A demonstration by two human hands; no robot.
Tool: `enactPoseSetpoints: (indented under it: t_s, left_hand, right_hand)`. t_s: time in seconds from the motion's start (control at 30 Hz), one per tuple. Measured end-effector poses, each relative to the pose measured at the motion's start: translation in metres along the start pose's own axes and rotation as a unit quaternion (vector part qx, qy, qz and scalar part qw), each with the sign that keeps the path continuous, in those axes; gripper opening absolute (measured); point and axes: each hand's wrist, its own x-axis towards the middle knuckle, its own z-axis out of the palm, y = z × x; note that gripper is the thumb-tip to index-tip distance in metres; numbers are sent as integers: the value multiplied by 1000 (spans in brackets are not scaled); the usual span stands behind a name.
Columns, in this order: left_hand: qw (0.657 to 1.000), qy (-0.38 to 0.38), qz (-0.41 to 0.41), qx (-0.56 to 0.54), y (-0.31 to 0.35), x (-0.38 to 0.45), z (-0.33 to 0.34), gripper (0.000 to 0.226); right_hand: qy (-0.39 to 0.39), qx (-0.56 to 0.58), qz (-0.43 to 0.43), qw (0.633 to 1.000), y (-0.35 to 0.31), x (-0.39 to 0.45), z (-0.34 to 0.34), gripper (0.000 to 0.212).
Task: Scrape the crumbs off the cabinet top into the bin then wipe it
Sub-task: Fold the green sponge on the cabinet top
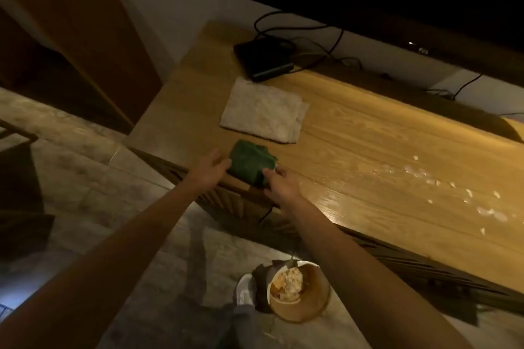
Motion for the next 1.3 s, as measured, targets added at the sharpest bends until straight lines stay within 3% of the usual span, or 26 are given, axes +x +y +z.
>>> enactPoseSetpoints:
  t_s: [0.1, 0.17, 0.23, 0.33, 0.5, 0.67, 0.73, 0.9, 1.03, 1.13, 1.2, 1.3]
  left_hand:
    - [997, 11, -21, -73, 6, 17, 4, 61]
    - [985, -16, -56, -163, 16, 23, 13, 41]
    - [979, -34, -86, -179, 23, 28, 21, 22]
    - [962, -76, -166, -203, 23, 31, 22, 36]
    - [921, -149, -243, -265, 32, 20, 40, 39]
    - [936, -185, -193, -229, 52, 0, 91, 39]
    - [935, -202, -174, -233, 62, -9, 116, 46]
    - [929, -227, -117, -267, 89, -32, 189, 47]
    - [955, -188, -68, -221, 109, -51, 250, 19]
    - [974, -151, -21, -168, 110, -56, 290, 13]
    - [989, -112, 17, -98, 104, -54, 311, 16]
    - [998, -39, 51, -19, 92, -50, 332, 40]
  right_hand:
    - [20, 98, 32, 995, -3, 6, 11, 8]
    - [38, 143, 37, 988, -3, 7, 15, 8]
    - [58, 174, 47, 982, -4, 6, 15, 10]
    - [59, 200, 82, 975, -7, 0, 8, 30]
    - [-16, 255, 163, 953, -4, -15, -37, 7]
    - [-26, 280, 158, 947, 16, -36, -97, 17]
    - [-20, 276, 124, 953, 24, -45, -125, 19]
    - [19, 274, 22, 961, 45, -63, -201, 48]
    - [87, 254, -11, 963, 58, -66, -260, 43]
    - [125, 233, -34, 964, 66, -63, -297, 29]
    - [153, 184, -44, 970, 72, -57, -314, 25]
    - [192, 107, -75, 973, 84, -43, -327, 23]
